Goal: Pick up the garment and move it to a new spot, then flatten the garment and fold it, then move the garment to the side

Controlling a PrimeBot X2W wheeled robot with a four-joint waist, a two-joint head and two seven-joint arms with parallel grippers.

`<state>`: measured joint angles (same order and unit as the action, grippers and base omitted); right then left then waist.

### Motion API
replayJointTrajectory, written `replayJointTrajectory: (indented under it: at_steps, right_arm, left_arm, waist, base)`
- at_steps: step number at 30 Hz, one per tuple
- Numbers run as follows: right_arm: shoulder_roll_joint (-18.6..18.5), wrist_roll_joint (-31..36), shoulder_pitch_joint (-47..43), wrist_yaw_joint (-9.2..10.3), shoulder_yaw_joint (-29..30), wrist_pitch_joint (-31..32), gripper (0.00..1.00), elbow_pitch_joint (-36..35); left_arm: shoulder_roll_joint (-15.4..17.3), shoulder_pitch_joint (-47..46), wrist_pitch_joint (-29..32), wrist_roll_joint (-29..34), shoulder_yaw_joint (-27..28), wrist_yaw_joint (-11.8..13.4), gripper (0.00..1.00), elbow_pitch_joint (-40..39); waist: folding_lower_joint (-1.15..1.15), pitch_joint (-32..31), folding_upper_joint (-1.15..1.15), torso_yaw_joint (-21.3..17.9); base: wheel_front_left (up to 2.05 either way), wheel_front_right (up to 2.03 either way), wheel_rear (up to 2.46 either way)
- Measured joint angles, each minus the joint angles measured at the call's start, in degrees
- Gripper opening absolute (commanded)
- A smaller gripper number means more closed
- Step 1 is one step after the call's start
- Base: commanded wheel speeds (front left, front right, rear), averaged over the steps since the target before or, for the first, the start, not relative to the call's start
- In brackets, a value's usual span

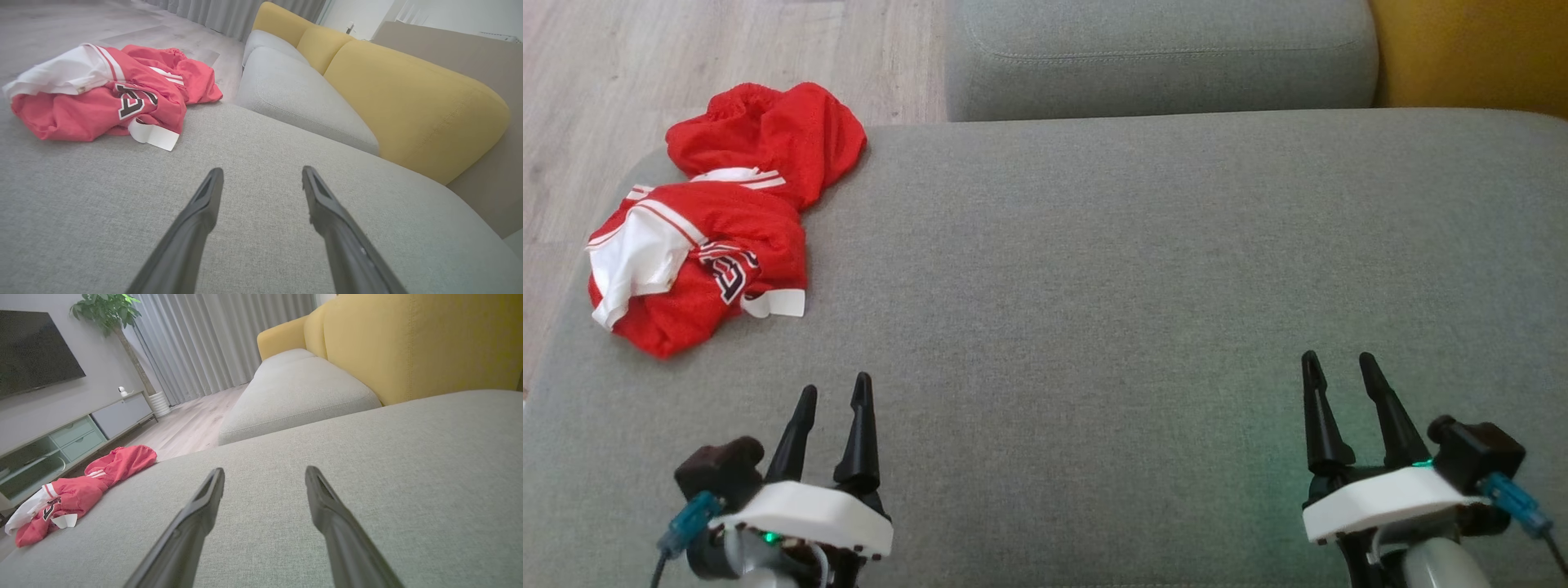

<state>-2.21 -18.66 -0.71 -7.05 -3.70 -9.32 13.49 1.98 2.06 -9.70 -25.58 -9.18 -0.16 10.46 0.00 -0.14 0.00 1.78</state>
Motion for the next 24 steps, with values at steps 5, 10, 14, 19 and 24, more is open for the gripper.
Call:
replayJointTrajectory:
  at_steps: [5,10,14,19,24]
  right_arm:
    - [-0.01,3.96,0.00,0.00,-0.18,-0.98,1.00,0.00]
    - [-0.02,7.80,-0.01,0.00,-0.43,-1.85,1.00,0.10]
    - [-0.04,10.57,-0.01,0.00,-0.64,-2.42,1.00,0.29]
    - [-0.07,13.91,-0.01,0.00,-0.89,-3.14,1.00,0.31]
    - [-0.08,16.81,-0.01,0.00,-1.05,-3.90,1.00,0.37]
  left_arm:
    - [0.04,0.01,-0.58,2.72,-0.69,0.19,1.00,0.48]
    - [0.08,0.02,-1.52,5.87,-1.20,0.41,1.00,0.79]
    - [0.14,0.02,-2.09,8.23,-1.40,0.74,1.00,0.79]
    - [0.21,0.02,-3.09,10.82,-1.70,1.19,1.00,0.76]
    - [0.26,0.02,-3.90,13.55,-2.29,1.68,1.00,0.74]
  waist:
    - [0.00,-0.09,0.00,0.11]
    - [0.01,-0.19,0.00,0.24]
    - [0.01,-0.27,0.00,0.33]
    - [0.00,-0.36,0.00,0.41]
    - [0.00,-0.51,0.00,0.46]
  base:
    - [0.00,0.00,0.00]
    - [0.00,0.00,0.00]
    - [0.00,0.00,0.00]
    - [0.00,0.00,0.00]
    - [0.00,0.00,0.00]
